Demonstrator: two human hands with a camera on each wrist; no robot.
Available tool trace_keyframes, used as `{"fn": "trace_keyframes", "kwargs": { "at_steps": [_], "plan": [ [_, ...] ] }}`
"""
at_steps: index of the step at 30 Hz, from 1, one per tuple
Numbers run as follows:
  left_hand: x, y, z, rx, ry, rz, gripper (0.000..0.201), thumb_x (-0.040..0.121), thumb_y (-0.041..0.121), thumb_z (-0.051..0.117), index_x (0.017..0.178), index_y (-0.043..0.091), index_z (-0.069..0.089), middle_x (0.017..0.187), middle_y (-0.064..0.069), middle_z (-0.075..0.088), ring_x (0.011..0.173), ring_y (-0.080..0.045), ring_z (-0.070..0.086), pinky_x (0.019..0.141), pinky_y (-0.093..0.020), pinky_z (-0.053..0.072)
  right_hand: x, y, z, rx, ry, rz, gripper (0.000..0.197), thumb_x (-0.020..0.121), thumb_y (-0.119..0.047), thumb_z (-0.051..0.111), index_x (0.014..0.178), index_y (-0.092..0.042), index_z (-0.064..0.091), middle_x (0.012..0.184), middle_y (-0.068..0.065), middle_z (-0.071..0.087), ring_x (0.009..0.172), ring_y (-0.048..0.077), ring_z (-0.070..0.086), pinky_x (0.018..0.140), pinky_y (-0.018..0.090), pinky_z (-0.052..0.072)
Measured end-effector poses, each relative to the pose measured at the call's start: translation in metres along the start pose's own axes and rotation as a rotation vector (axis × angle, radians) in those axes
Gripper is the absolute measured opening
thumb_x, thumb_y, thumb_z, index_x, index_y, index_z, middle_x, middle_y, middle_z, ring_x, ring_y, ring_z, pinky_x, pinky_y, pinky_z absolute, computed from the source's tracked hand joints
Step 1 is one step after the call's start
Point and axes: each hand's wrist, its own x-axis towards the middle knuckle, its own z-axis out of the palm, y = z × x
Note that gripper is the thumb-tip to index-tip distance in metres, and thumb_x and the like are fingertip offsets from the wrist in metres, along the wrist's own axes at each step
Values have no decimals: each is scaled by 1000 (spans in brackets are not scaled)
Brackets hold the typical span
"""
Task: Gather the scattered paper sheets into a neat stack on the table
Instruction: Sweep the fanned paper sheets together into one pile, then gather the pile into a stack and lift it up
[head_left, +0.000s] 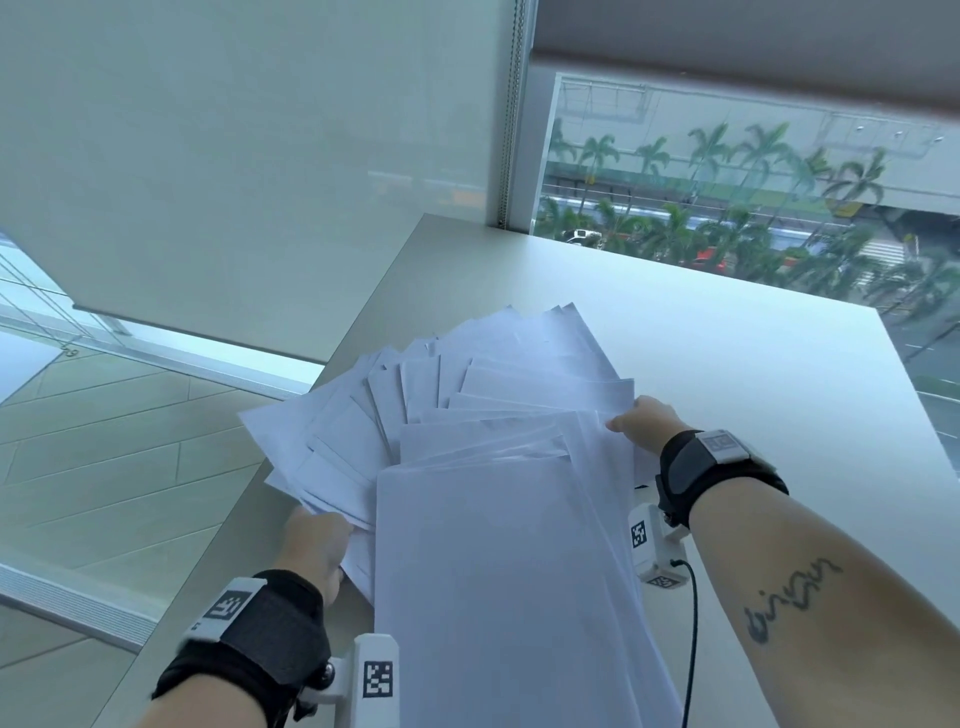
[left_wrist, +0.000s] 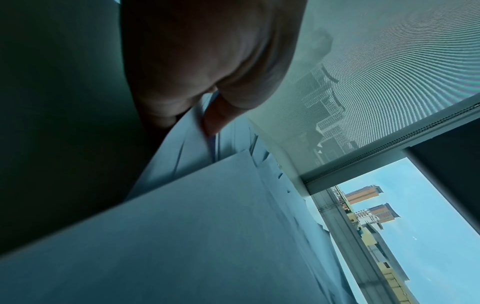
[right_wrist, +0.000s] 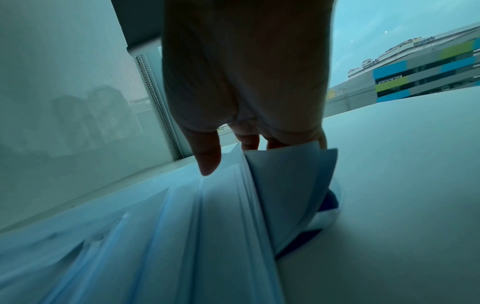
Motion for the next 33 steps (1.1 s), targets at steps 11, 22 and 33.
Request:
{"fn": "trace_keyframes", "kwargs": {
  "at_steps": [11,22,33],
  "plan": [
    [-34,14,2,-265,-46,80,31,93,25,33,66,19,46,62,-2,49,56,-19,44,57,-27,36,-22,-25,20,-48,-102,-93,28,93,-14,50,116,2,52,103,10,54,96,24,48,69,27,35],
    [-27,0,-12,-139,-174,66,70,59,37,76,120,11,55,127,-14,60,109,-32,60,98,-52,45,-50,-26,53,108,-44,22,53,83,-24,56,128,-2,40,131,17,48,112,31,49,96,40,42],
    [-31,-4,-22,31,-137,53,113,61,15,79,149,17,10,153,-17,31,136,-35,37,112,-55,30,-92,-11,72,136,-171,11,57,86,-25,61,130,2,38,86,3,47,79,17,46,69,27,40]
  ]
}}
